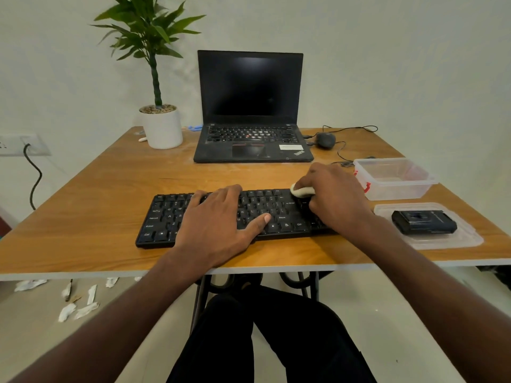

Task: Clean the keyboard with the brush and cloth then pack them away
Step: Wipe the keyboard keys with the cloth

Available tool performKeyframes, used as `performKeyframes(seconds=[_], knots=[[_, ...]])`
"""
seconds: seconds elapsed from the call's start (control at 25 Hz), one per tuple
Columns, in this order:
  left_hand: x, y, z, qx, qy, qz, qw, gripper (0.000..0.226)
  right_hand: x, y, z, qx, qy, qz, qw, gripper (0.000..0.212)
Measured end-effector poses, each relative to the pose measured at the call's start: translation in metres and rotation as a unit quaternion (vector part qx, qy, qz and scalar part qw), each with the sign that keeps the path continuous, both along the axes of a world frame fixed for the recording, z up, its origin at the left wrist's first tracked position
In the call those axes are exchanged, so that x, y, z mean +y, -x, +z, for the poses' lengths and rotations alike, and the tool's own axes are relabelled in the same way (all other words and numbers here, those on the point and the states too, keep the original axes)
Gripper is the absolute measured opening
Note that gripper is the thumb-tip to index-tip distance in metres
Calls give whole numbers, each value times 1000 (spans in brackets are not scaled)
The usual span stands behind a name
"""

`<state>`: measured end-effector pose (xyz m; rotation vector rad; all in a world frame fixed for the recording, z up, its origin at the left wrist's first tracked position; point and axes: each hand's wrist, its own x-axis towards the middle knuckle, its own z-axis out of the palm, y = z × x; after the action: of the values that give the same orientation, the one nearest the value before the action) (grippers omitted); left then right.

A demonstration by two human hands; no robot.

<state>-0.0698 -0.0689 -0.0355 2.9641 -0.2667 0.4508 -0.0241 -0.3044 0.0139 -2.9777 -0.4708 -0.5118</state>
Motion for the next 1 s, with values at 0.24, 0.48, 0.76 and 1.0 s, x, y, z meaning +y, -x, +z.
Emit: performKeyframes(seconds=[0.24, 0.48, 0.76, 1.0], knots=[[1, 1, 3, 5, -23, 3, 1000, 88, -26, -3, 7, -14, -75, -50, 996, 34], [-29, -3, 9, 6, 8, -5, 1000, 95, -29, -3, -9, -85, -139, -100, 982, 38], [-49, -3, -1, -1, -9, -9, 1000, 81, -27, -2, -18, -55, -22, -70, 996, 45], [-50, -5, -3, -3, -5, 1, 1000, 70, -15, 1, -15, -4, -36, 11, 999, 49]])
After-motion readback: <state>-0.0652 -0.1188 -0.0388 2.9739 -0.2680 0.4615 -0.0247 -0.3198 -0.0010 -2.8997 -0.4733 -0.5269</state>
